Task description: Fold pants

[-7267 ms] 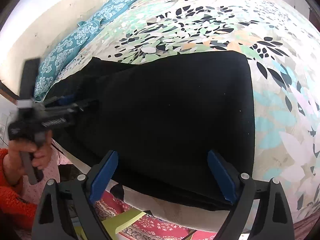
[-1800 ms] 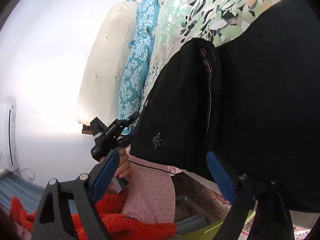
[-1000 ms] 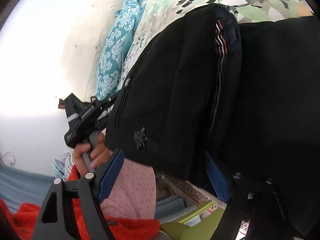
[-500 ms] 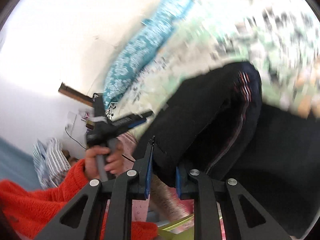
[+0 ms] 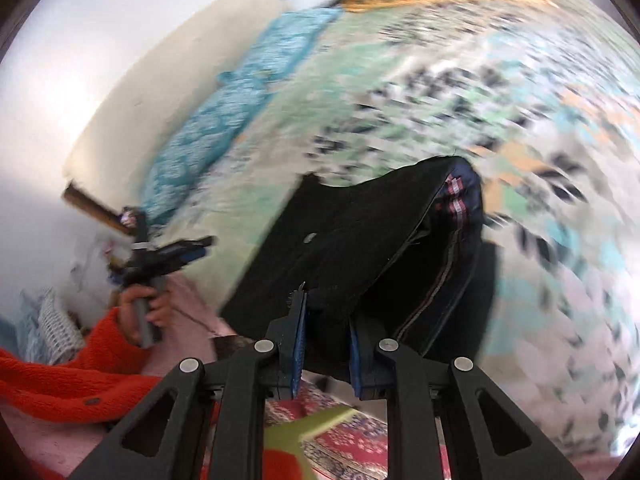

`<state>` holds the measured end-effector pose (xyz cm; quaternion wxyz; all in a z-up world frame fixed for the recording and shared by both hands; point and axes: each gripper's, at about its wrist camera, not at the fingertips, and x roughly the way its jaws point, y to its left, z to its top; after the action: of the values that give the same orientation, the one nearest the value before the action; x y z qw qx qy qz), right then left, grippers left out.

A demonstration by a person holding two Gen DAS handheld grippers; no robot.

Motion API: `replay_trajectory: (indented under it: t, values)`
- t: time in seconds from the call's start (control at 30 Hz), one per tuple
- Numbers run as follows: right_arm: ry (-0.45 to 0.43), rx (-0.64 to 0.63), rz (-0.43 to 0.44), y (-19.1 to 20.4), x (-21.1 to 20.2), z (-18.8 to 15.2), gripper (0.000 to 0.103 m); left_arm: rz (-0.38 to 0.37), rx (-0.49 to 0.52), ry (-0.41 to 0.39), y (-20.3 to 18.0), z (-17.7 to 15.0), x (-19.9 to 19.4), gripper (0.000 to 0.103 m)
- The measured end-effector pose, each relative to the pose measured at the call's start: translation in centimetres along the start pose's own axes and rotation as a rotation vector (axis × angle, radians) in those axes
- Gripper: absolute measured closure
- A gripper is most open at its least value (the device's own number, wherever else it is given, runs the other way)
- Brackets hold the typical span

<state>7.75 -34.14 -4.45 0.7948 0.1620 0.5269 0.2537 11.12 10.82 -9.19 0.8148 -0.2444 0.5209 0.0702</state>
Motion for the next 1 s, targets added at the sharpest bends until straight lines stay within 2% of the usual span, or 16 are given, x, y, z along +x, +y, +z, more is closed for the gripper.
replay_trajectory:
  t: [0.13,0.27,0.37,0.43,0.57,0.63,0.77,0.83,0.9,0.97,1.0]
  values:
    - [0.016,0.078,-0.026,-3.9,0.3,-1.4,0.085,0.015,0.035,0.004,-0.7,-0.3,0.2,0.040]
    - [0.094,0.147,-0.096,-6.9,3.5,-3.1,0.084,0.036,0.105,-0.001,-2.1,-0.9,0.0,0.040]
    - [0.108,0.229,-0.099,-8.5,4.8,-4.0,0.076,0.062,0.221,-0.016,-4.3,-1.9,-0.3,0.040]
    - [0.097,0.268,-0.079,-9.0,3.8,-3.7,0.062,0.073,0.311,-0.032,-6.0,-2.9,-0.6,0.040]
    - [0.027,0.145,-0.221,-7.4,0.4,-2.1,0.061,0.036,0.495,-0.070,-10.0,-5.4,-1.4,0.039]
    - [-0.055,0.048,-0.270,-5.3,-1.4,-0.2,0.061,-0.001,0.566,-0.073,-12.3,-6.4,-1.0,0.039]
    - [-0.164,-0.083,-0.238,-1.6,-1.1,3.3,0.061,0.005,0.756,-0.021,-17.0,-9.5,1.6,0.039]
    - [-0.181,-0.116,-0.201,-1.1,0.8,4.4,0.060,0.059,0.862,0.038,-18.0,-11.5,3.4,0.039]
    - [-0.145,-0.132,-0.242,-1.8,4.3,5.4,0.060,0.129,0.969,0.004,-18.2,-13.3,3.9,0.038]
    - [-0.015,-0.067,-0.323,-5.1,9.0,5.3,0.062,0.117,0.971,0.005,-17.9,-13.4,3.6,0.038]
    - [0.039,0.017,-0.329,-7.5,10.6,4.6,0.062,0.092,0.940,0.015,-17.6,-13.0,3.3,0.036]
